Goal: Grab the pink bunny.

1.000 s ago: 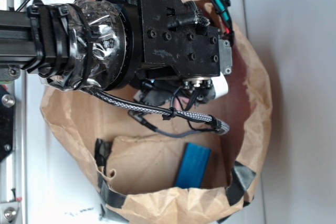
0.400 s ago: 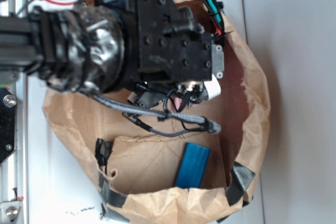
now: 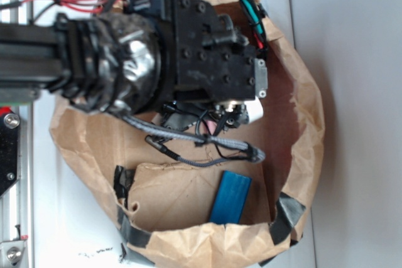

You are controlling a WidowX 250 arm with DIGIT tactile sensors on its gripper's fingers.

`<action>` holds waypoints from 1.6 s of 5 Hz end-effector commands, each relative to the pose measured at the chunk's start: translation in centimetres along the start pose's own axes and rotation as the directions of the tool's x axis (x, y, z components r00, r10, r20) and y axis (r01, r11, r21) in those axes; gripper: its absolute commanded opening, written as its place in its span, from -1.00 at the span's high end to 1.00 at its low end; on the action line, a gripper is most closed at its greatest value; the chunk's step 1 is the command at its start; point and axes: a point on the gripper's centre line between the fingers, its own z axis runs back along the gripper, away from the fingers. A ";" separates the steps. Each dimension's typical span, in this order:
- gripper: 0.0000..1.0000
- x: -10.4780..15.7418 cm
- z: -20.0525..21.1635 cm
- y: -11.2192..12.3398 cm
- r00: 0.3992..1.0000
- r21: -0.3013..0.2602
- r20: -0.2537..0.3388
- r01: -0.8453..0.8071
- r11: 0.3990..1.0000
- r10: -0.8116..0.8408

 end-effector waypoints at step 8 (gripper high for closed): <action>1.00 -1.5 2.7 2.2 0.976 0.005 0.113 -0.186 0.983 0.184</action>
